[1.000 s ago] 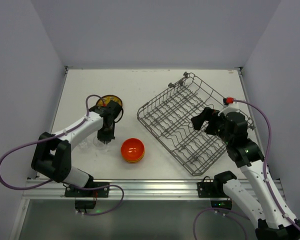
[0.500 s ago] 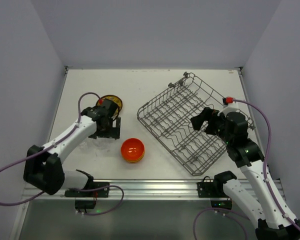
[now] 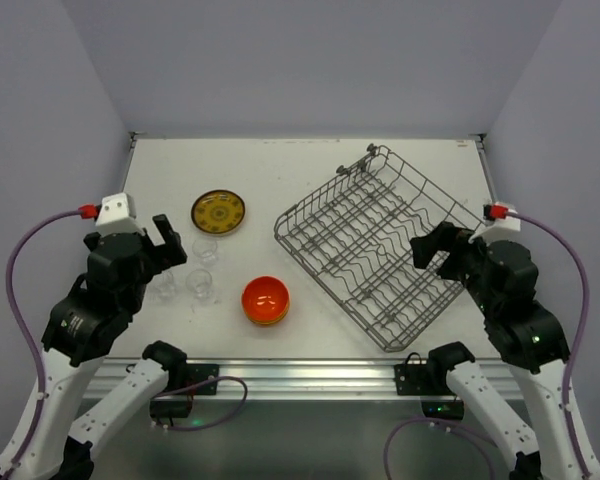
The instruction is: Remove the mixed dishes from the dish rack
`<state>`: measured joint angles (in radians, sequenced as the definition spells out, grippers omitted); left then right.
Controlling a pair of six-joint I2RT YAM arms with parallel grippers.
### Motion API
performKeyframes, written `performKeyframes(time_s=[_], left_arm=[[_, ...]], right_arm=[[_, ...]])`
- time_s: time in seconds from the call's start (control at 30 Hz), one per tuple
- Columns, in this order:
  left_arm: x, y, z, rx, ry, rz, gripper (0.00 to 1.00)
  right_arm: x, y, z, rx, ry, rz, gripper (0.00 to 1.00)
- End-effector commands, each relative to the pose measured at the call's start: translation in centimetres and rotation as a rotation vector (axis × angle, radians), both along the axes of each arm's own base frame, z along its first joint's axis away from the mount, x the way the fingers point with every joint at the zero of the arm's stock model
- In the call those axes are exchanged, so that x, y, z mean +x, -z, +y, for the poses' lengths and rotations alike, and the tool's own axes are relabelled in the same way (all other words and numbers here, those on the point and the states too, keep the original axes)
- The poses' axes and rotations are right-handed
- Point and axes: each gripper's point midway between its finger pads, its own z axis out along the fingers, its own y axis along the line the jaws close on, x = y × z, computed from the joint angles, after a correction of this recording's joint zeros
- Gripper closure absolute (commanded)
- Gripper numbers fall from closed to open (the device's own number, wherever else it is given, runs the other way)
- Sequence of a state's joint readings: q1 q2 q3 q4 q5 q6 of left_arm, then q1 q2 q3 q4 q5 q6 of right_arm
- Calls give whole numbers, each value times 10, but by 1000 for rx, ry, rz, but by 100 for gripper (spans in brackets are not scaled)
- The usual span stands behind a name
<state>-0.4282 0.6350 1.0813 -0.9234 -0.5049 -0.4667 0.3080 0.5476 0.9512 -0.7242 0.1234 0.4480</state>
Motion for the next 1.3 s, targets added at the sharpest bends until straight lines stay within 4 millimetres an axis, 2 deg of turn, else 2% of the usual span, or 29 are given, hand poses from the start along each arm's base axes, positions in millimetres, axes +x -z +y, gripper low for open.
performKeyframes(time_s=[0.0,0.03,0.07,0.1,0.17,0.2,0.23,0.3,0.37,0.47,0.63,0.8,1.0,1.27], left_arm=[[-17,-12,43,83,-192,-29,0],[-22,-16,46,77,-201,-46,0],[-28,-23,49,63,-204,-69,0],[-36,-30,50,39,-187,-104,0],[-45,-40,48,15,-143,-141,0],[-53,-44,50,-4,-134,-157,0],[-61,-45,53,-4,-135,-151,0],[-70,-47,56,-17,-132,-163,0],[-77,-48,57,-22,-114,-170,0],[-90,-56,54,-35,-47,-222,0],[-98,-62,60,-41,-57,-260,0],[-96,-62,64,-24,-76,-262,0],[-94,-62,68,-19,-106,-287,0],[-79,-54,56,-14,-64,-307,0]], right_arm=[[-37,-27,-33,-76,80,-22,1],[-47,-34,-39,-84,95,-38,1],[-56,-50,-50,-95,130,-73,1],[-67,-46,-57,-120,146,-44,1],[-86,-61,-70,-139,172,-76,1],[-94,-58,-79,-153,204,-65,1],[-107,-65,-82,-133,205,-111,1],[-120,-66,-79,-137,152,-149,1],[-133,-68,-85,-138,153,-192,1],[-142,-61,-93,-144,179,-187,1],[-144,-55,-101,-158,217,-188,1],[-141,-52,-100,-160,223,-187,1],[-139,-59,-104,-168,236,-238,1],[-137,-65,-103,-144,246,-290,1]])
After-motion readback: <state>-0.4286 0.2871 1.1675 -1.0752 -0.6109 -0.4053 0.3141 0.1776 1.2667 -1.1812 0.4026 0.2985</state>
